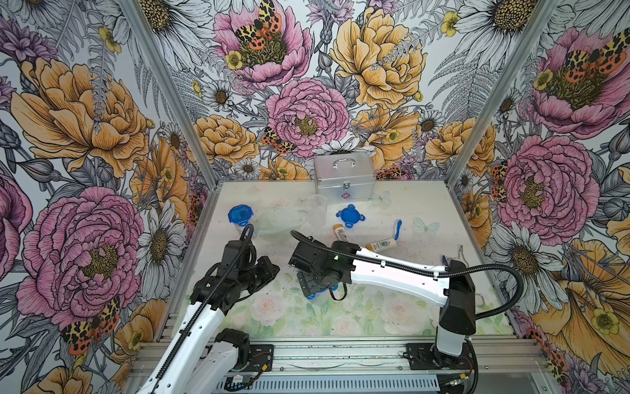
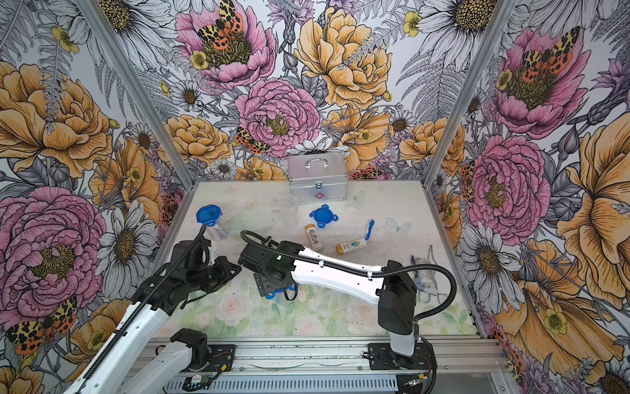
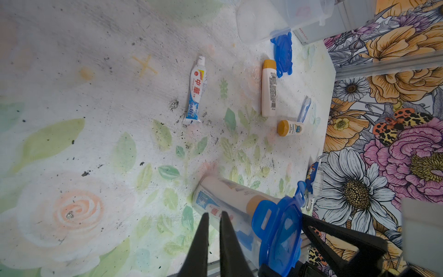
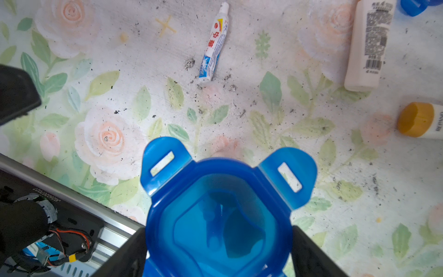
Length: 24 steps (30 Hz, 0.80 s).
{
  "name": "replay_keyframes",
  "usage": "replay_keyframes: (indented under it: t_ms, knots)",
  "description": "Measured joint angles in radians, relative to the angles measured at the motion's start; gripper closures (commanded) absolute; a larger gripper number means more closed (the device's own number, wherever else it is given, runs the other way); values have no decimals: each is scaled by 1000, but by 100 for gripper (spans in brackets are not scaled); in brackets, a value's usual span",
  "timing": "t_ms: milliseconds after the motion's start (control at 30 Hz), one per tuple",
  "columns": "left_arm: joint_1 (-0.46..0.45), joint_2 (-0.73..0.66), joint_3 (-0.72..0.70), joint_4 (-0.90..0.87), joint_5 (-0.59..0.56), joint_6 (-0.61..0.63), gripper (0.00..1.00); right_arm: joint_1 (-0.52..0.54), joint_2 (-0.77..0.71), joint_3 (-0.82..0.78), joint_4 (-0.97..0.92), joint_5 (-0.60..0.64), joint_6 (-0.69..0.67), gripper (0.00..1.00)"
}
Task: Pack away toiletry kits
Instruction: Close the lid on the container.
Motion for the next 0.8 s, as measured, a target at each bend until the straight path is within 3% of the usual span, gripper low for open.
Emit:
replay_keyframes:
  t_ms: [800]
  knots:
    - [-36,0,0,-14,-19,0,88,0,-25,-34,18,0,5,29]
